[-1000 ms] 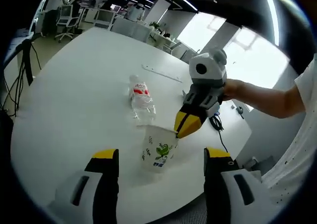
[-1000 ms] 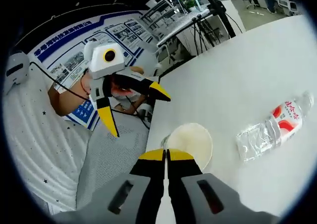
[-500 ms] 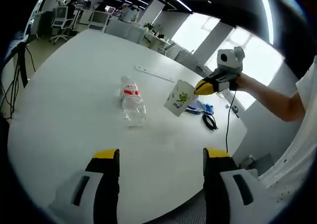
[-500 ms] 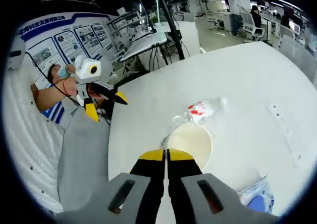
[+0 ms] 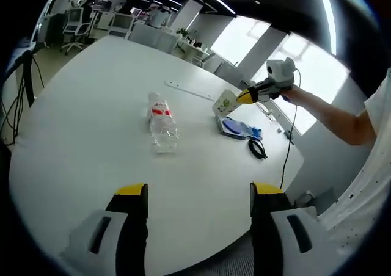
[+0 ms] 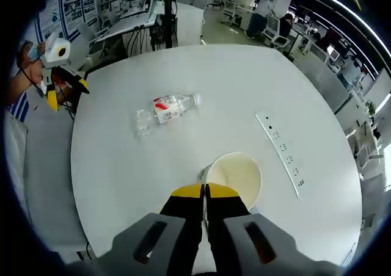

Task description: Arrange the tabletop items into an orderly group along one side of the table until the central work area is clear of visible clutter.

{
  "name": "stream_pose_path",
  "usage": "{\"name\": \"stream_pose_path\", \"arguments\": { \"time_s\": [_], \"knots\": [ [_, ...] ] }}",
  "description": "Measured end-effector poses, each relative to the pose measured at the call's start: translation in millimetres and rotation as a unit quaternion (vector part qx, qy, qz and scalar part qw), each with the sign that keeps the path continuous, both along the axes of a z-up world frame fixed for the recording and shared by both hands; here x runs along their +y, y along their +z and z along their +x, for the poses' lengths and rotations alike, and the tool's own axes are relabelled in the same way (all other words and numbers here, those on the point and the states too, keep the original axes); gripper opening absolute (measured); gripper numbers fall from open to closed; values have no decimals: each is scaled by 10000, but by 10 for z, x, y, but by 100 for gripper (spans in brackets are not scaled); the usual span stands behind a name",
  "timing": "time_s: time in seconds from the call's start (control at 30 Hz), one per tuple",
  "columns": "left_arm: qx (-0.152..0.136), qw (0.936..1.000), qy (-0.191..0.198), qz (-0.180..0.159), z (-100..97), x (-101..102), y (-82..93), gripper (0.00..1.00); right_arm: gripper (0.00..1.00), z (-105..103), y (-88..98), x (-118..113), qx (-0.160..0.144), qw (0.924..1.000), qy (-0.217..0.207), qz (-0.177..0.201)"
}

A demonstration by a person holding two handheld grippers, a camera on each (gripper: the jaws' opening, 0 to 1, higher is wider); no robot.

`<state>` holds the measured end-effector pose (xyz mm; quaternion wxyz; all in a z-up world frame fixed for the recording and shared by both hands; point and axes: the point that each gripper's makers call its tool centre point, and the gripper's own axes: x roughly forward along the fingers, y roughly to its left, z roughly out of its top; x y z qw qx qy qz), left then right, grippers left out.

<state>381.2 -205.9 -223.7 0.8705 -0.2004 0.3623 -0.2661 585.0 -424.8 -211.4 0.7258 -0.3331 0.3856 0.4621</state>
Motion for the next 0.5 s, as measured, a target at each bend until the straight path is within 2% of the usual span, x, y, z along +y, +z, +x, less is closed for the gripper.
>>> {"name": "stream_pose_path", "arguments": {
  "time_s": [0.2, 0.5],
  "knots": [
    [50, 10000, 41, 1, -21, 21, -29, 68, 0, 50, -159, -35, -74, 9995, 145, -270],
    [85, 10000, 29, 6, -7, 6, -55, 68, 0, 58, -359, -30, 85, 9987, 302, -392]
  ]
}}
